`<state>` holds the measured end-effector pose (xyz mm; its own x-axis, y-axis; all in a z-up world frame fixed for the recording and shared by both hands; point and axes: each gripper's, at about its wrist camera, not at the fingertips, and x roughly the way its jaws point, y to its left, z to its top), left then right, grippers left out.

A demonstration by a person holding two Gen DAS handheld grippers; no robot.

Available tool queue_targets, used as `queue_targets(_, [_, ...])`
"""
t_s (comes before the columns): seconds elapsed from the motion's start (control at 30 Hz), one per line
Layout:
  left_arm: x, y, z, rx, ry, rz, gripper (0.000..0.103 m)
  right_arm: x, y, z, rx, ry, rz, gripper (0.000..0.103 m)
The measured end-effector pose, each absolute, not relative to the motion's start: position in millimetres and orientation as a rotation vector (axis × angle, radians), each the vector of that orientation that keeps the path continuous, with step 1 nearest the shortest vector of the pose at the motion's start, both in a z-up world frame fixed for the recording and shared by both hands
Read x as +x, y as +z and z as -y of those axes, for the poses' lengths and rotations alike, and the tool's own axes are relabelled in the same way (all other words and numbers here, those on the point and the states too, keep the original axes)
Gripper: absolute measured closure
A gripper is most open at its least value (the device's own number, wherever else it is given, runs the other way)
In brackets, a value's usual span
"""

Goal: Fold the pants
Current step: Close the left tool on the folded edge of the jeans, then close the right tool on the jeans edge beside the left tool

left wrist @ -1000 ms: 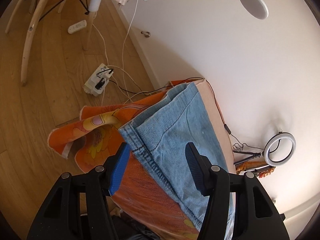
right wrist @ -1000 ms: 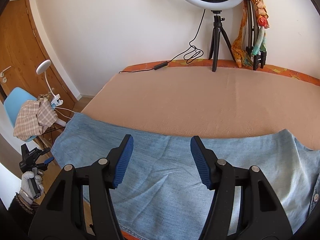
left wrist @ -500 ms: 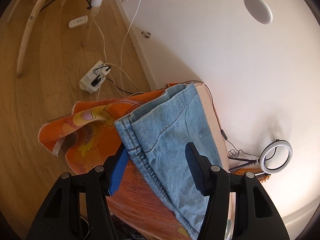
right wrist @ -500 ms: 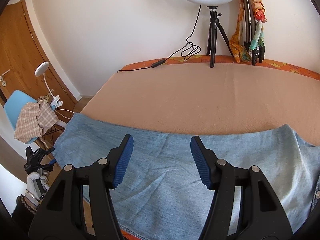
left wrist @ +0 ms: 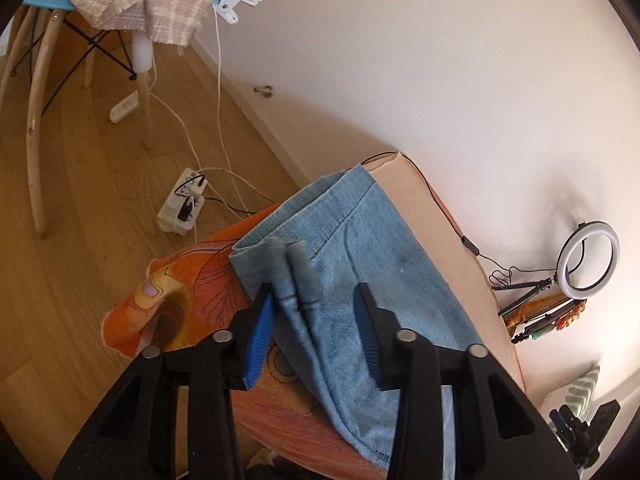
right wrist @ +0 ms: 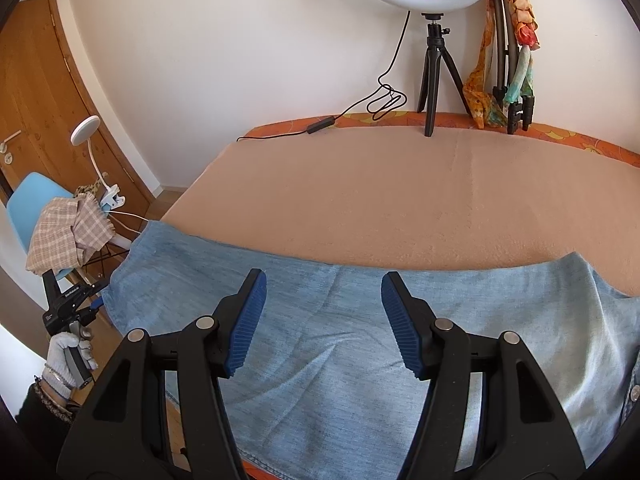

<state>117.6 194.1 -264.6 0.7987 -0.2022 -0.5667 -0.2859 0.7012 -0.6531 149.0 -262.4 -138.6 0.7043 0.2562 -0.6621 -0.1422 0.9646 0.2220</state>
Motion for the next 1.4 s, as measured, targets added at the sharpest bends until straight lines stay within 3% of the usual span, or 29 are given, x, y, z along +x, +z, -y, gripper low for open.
queue_targets(0.03, [118,-263,-194,-0.797,0.037,-0.649,0.092,149,-139,261,0.154,0.223,-0.761,0.040])
queue_targets(0.2, [116,-249,-184,-0.727,-0.013,-0.609,0.091,148,-144,256,0.128,0.222,-0.772,0.040])
queue_targets(0.43, [112,-260,-194,-0.838,0.003,-0.628,0.090,150,-146,250,0.117,0.236,-0.777,0.040])
queue_targets(0.47, [113,-262,-194,-0.850,0.015,-0.651,0.088,151,-146,249,0.114,0.238,-0.777,0.040])
queue_targets(0.53, [112,-266,-195,-0.872,0.025,-0.673,0.069,151,-145,247,0.110,0.242,-0.775,0.040])
queue_targets(0.6, [110,-266,-195,-0.880,0.046,-0.683,0.058,152,-146,244,0.103,0.247,-0.775,0.040])
queue_targets(0.8, [105,-274,-207,-0.929,0.091,-0.678,0.053,151,-148,236,0.072,0.261,-0.781,0.040])
queue_targets(0.87, [105,-276,-209,-0.933,0.086,-0.661,0.057,151,-149,233,0.064,0.265,-0.784,0.040])
queue_targets(0.9, [105,-276,-209,-0.924,0.083,-0.655,0.065,151,-150,232,0.062,0.267,-0.785,0.040])
queue_targets(0.93, [106,-277,-209,-0.915,0.078,-0.646,0.083,152,-150,231,0.060,0.269,-0.786,0.040])
queue_targets(0.97, [106,-277,-210,-0.908,0.073,-0.635,0.089,151,-150,230,0.060,0.271,-0.786,0.040])
queue_targets(1.27, [103,-253,-204,-0.974,-0.057,-0.530,0.091,151,-154,230,0.067,0.268,-0.795,0.040])
queue_targets(1.4, [105,-223,-174,-0.861,-0.160,-0.521,0.092,153,-158,231,0.094,0.277,-0.808,0.040])
